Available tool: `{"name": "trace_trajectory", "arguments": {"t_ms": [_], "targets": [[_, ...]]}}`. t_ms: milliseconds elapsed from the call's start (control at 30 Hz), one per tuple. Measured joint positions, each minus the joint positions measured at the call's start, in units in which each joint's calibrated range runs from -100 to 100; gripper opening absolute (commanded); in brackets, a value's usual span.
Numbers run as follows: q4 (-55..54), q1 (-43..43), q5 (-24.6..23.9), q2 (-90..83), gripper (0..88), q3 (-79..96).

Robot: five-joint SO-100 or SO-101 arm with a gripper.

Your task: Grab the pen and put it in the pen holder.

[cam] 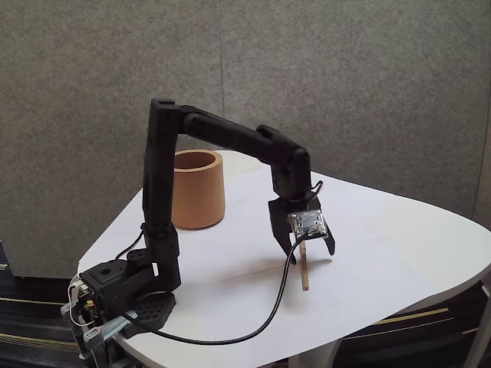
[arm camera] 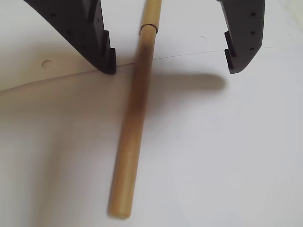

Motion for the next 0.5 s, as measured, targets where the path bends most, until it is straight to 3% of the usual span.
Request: {"name": "trace_trajectory", "arguments": {"t_ms": [67,233,500], "targets": [[0.59,-0.29,0.0,0.76,28.8,-0.36],[1.61,-0.07,-0.93,2.62,0.5,-1.9],[1.86,-0.07,-1.03,2.88,0.6,-1.9]]}}
